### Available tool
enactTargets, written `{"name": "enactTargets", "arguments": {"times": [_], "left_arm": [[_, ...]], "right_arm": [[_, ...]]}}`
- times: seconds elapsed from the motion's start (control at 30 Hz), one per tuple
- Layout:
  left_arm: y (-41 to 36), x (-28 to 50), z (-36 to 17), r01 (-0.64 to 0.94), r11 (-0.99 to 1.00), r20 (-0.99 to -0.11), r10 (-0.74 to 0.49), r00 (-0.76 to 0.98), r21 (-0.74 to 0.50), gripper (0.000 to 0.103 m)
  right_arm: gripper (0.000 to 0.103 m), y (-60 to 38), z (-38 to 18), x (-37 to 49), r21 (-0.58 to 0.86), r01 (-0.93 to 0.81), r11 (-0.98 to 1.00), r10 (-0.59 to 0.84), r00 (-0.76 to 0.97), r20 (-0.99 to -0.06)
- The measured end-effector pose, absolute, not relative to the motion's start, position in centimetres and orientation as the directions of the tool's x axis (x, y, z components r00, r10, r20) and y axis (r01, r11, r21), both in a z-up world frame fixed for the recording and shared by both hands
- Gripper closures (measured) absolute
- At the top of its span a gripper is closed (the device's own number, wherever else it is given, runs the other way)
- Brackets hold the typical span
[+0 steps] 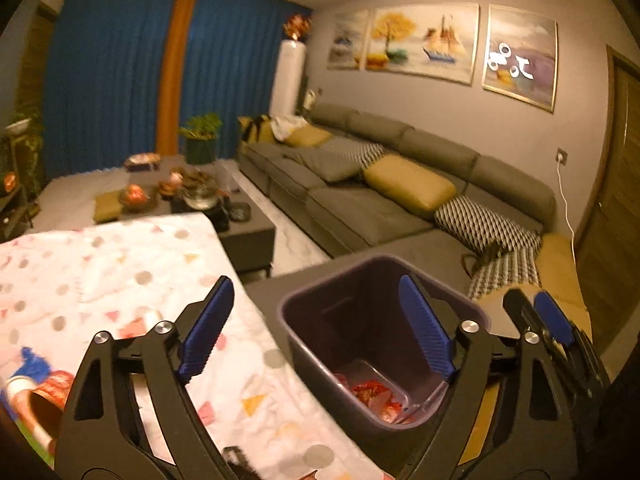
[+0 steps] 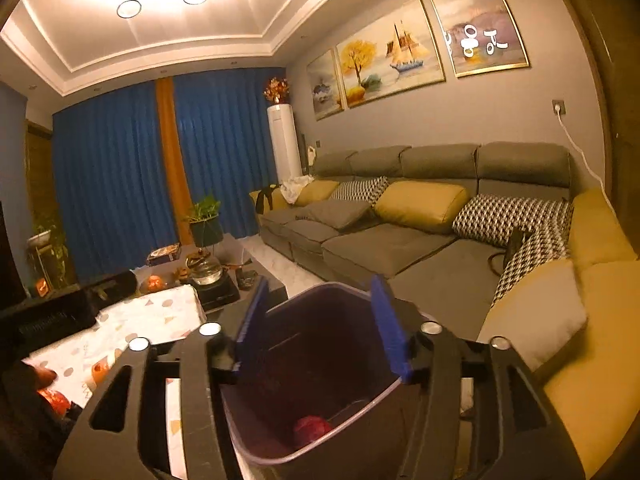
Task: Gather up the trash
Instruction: 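Move both tools back over the table, then grasp the black plastic bag with the right tool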
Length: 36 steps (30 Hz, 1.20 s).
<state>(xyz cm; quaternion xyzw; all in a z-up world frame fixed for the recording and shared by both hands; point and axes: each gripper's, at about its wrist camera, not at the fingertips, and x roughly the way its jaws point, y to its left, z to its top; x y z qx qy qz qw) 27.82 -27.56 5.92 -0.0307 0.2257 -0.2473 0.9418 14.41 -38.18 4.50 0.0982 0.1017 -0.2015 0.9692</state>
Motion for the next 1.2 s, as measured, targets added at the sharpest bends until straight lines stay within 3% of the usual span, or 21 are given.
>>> {"name": "enactTargets", "arguments": {"times": [0.1,0.3,0.57,0.73,0.87,1.2], "left_arm": [[-25.0,25.4,6.9,0.415,0.893,-0.375,-0.450,0.811,-0.174,0.013],[-18.6,20.3,7.2,0.323,0.932,-0.322,-0.361,0.875,-0.165,0.009],[-9.9,14.3,4.0,0.174,0.975,-0.311,-0.209,0.927,-0.137,0.009],[-5.3,11.3,1.1,0.084,0.985,-0.350,-0.133,0.927,-0.153,0.009],[-2.9,10.0,-0.3,0.050,0.985,-0.379,-0.110,0.919,-0.164,0.009],[-2.6,9.0,-1.6,0.068,0.979,-0.392,-0.139,0.910,-0.192,0.009]], "right_arm": [[0.033,-36.7,5.0,12.8,0.141,0.397,0.907,-0.363,0.906,-0.217],[0.027,-32.8,5.2,9.2,0.107,0.357,0.928,-0.333,0.923,-0.194],[0.027,-27.8,3.4,5.6,0.117,0.266,0.957,-0.234,0.944,-0.231],[0.027,-24.7,1.4,4.5,0.115,0.214,0.970,-0.177,0.946,-0.273],[0.027,-22.1,-0.9,4.9,0.098,0.177,0.979,-0.131,0.926,-0.354],[0.027,-19.5,-2.9,5.4,0.032,0.164,0.986,-0.139,0.911,-0.389]]}}
